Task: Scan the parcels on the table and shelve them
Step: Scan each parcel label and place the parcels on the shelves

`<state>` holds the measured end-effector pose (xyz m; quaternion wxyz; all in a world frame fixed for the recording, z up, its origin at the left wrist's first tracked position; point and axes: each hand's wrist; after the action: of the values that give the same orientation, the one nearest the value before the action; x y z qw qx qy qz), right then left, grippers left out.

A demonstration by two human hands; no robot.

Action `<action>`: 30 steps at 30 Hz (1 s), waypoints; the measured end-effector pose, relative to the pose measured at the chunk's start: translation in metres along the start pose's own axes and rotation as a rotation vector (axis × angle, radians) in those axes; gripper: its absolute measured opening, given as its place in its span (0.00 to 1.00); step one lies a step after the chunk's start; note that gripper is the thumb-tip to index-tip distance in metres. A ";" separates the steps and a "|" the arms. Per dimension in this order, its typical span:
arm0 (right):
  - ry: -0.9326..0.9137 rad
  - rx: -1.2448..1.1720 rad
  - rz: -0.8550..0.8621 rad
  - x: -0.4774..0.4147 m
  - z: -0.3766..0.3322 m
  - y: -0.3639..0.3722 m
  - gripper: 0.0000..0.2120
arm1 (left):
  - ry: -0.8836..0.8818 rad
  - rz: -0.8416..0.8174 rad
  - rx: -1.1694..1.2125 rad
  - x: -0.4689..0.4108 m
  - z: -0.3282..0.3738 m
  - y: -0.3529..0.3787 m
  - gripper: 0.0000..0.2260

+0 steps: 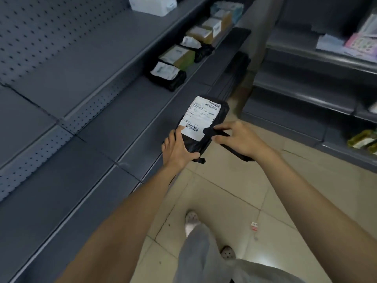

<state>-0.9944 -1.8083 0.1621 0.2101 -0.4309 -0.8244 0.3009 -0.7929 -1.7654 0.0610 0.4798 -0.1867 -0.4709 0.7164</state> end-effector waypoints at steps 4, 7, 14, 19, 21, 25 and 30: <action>-0.076 0.013 -0.163 -0.070 -0.010 0.021 0.23 | -0.191 0.086 0.092 -0.040 -0.021 -0.007 0.47; -0.129 0.057 -0.261 -0.131 -0.019 0.027 0.27 | -0.347 0.145 0.155 -0.079 -0.037 -0.012 0.47; -0.154 0.081 -0.413 -0.254 -0.023 0.037 0.25 | -0.667 0.140 0.053 -0.163 -0.058 -0.021 0.48; -0.158 0.069 -0.470 -0.301 0.000 0.029 0.23 | -0.859 0.073 0.247 -0.205 -0.047 -0.008 0.49; -0.155 0.059 -0.500 -0.321 0.010 0.021 0.22 | -0.891 0.072 0.273 -0.221 -0.038 -0.001 0.49; -0.182 0.090 -0.610 -0.374 0.037 0.005 0.22 | -0.913 0.147 0.372 -0.263 -0.018 0.017 0.47; -0.234 0.071 -0.714 -0.439 0.065 -0.026 0.23 | -0.934 0.333 0.620 -0.326 0.007 0.035 0.40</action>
<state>-0.8116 -2.2078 0.0939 0.2210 -0.0717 -0.9302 0.2841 -0.6626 -2.0537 -0.0255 0.1344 0.2267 -0.3652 0.8929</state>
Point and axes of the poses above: each hand's wrist, its own x-axis away from the middle knuckle, its own y-axis out of the palm, z = x × y, and after that the axes turned 12 degrees about -y, right-handed
